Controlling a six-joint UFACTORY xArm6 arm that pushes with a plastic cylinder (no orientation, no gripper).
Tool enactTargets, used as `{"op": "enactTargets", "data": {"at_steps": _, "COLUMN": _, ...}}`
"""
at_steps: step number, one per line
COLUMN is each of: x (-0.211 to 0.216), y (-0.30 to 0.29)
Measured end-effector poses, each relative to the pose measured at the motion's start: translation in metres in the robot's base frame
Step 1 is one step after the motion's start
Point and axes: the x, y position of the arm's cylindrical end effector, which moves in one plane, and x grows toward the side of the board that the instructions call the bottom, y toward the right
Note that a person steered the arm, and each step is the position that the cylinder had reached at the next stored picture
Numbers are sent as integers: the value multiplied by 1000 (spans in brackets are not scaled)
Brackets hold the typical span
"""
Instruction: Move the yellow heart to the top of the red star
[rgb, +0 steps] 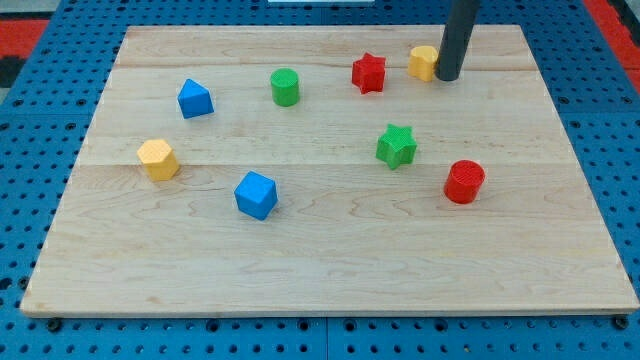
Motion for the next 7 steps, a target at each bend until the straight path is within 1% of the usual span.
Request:
{"op": "enactTargets", "data": {"at_steps": 1, "x": -14, "y": -4}}
{"op": "enactTargets", "data": {"at_steps": 2, "x": -48, "y": -30}}
{"op": "enactTargets", "data": {"at_steps": 3, "x": -48, "y": -25}}
{"op": "enactTargets", "data": {"at_steps": 4, "x": -50, "y": 14}}
{"op": "enactTargets", "data": {"at_steps": 5, "x": -51, "y": 15}}
{"op": "enactTargets", "data": {"at_steps": 6, "x": -56, "y": -23}}
{"op": "enactTargets", "data": {"at_steps": 7, "x": -56, "y": -23}}
